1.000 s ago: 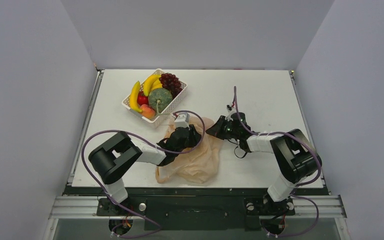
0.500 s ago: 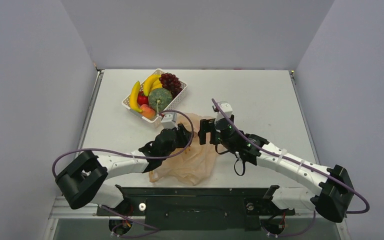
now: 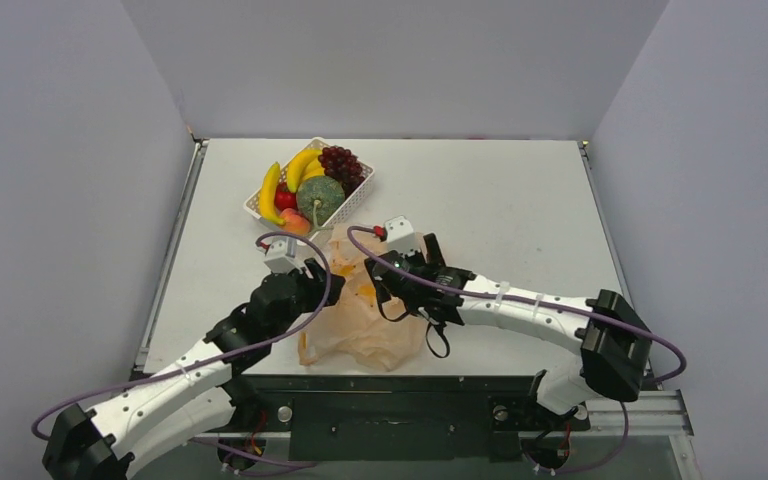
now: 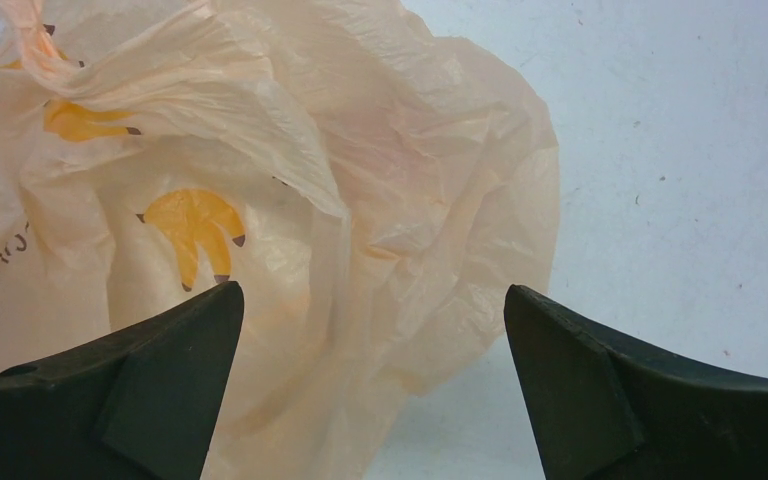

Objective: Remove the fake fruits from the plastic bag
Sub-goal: Adjust the plastic bag at the center of the board.

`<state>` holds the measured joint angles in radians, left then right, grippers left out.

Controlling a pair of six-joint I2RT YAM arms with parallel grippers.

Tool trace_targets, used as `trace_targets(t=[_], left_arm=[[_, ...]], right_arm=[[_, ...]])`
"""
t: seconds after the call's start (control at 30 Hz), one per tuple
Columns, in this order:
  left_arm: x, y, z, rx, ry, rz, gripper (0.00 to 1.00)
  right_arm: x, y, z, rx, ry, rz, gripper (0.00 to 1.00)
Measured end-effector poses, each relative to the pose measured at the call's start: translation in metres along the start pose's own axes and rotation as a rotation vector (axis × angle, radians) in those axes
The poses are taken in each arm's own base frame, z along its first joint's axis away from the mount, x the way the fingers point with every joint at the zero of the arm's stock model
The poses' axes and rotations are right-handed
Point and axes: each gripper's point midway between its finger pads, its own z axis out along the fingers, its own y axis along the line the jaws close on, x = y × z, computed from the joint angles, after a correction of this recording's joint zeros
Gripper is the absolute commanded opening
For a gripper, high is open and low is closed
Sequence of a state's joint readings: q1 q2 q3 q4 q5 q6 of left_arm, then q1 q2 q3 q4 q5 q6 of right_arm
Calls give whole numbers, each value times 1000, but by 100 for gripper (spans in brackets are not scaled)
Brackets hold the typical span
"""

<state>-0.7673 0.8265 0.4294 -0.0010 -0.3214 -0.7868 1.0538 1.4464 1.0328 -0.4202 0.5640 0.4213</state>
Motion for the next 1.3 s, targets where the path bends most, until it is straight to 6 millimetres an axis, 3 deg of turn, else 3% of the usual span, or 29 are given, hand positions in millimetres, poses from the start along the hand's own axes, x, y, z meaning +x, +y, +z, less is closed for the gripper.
trace_targets(t=[0.1,0.23,0.3,0.37,0.43,0.47,0.5,0.53,0.6,0.8,0.97,1.13,1.23,1.3], left_arm=[[-6,9,-15,-11,-4,-29,56],[-2,17,-26,-22,20,-59,48],[1,20,-29,-28,37,-62,62],[4,21,-32,-26,52,-62,75],[6,19,-34,-11,66,-60,89],[7,17,-34,-3,71,-59,93],[8,16,-35,7,77,-55,96],[8,14,-36,17,83,-53,97],[9,11,-36,34,93,-51,97],[18,-5,-32,131,125,-39,95],[41,-26,-16,238,205,-37,86],[65,-45,-7,293,247,9,71],[72,-45,1,287,224,34,66],[77,-35,9,243,207,38,65]], right_arm=[[5,9,12,34,23,-46,100],[8,15,29,118,52,-93,100],[8,15,39,180,56,-105,97],[9,9,50,273,59,-125,87],[11,2,61,358,65,-153,59],[14,-2,66,394,70,-171,40],[17,-6,71,420,77,-185,32],[20,-9,74,432,88,-204,15],[23,-14,79,437,98,-219,0],[24,-1,75,233,91,-153,0],[14,27,51,-87,40,6,0],[3,37,40,-286,-22,188,0],[8,40,43,-350,-21,259,0],[15,43,44,-378,-12,280,0]])
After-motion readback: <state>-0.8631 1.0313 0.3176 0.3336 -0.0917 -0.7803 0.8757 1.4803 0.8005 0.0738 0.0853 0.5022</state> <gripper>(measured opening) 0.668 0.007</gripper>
